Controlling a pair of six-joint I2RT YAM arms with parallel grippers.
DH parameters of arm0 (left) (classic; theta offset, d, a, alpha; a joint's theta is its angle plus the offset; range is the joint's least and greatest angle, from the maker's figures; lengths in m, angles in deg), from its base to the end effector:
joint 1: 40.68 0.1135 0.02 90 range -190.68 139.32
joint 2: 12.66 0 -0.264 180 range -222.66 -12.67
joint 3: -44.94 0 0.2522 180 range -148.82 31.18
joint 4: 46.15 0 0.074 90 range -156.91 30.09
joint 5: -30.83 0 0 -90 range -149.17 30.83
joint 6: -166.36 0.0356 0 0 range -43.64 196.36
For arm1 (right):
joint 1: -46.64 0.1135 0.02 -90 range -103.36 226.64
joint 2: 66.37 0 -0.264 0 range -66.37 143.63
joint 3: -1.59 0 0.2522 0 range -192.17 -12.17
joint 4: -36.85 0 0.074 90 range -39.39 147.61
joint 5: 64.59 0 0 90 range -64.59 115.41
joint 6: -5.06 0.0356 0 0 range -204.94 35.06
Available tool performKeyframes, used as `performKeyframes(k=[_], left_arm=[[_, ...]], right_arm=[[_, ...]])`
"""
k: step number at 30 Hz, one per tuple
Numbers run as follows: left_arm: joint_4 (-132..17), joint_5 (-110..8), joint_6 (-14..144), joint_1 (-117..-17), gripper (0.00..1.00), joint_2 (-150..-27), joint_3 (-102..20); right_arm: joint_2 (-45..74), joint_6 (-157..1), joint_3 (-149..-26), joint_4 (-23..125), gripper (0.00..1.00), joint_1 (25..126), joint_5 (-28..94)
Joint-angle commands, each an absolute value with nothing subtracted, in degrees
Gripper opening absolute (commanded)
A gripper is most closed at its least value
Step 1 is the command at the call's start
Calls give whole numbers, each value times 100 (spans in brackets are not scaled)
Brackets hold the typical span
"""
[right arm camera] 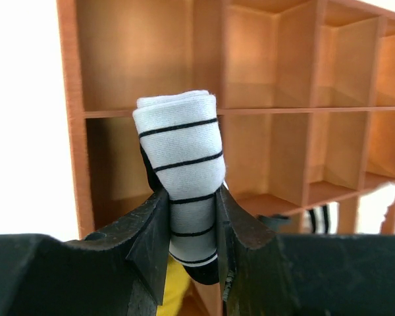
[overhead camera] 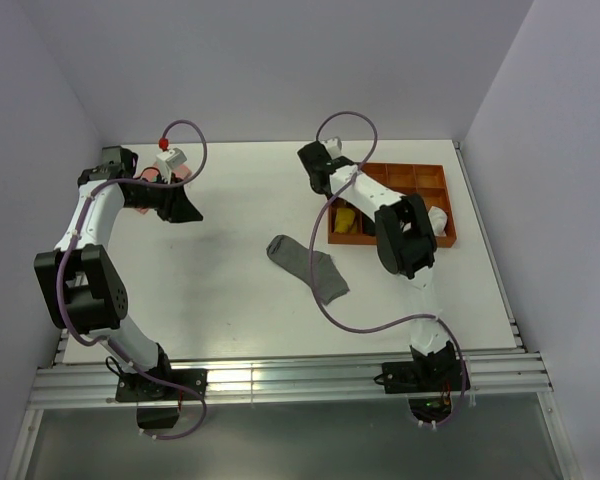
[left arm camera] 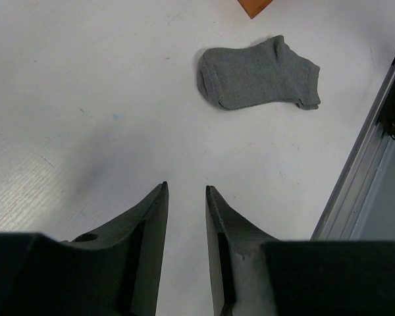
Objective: Roll the socks
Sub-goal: Place the sock in the storage box.
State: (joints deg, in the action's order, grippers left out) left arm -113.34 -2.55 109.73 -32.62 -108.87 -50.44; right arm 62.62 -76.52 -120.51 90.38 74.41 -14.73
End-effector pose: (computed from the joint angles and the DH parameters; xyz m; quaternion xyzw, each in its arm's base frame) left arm 0.3366 0.0176 0.2855 0.2776 0.8234 -0.3761 0.3217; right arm 0.4411 0.2063 0.2004 -0.0663 0.9100 -0.2409 0.3310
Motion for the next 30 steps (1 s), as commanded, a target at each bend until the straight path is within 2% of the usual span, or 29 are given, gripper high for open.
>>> performKeyframes(k=[1,9,18,23,26,30], left_arm=[[-11273,-204,11003,-3242,35,-10750,-4994],[-11352,-204,11046,-3242,34,-10741,-5003],[-11448,-231,11011,-3250,35,-10741,-5056],[-11449,-257,10959,-3250,35,-10732,-5100],[-11449,-248,10906,-3250,35,-10732,-5108],[-11379,-309,10818,-3268,36,-10750,-5073]], right_arm=[[6537,-7598,-12212,8954,0,7477,-1230],[6784,-7580,-12327,9104,0,7433,-616],[6880,-7202,-12502,9420,0,6959,1142],[6898,-7053,-12467,9595,1,6783,1389],[6881,-7027,-12476,9631,12,6756,1416],[6644,-6956,-12248,9517,21,6756,1424]])
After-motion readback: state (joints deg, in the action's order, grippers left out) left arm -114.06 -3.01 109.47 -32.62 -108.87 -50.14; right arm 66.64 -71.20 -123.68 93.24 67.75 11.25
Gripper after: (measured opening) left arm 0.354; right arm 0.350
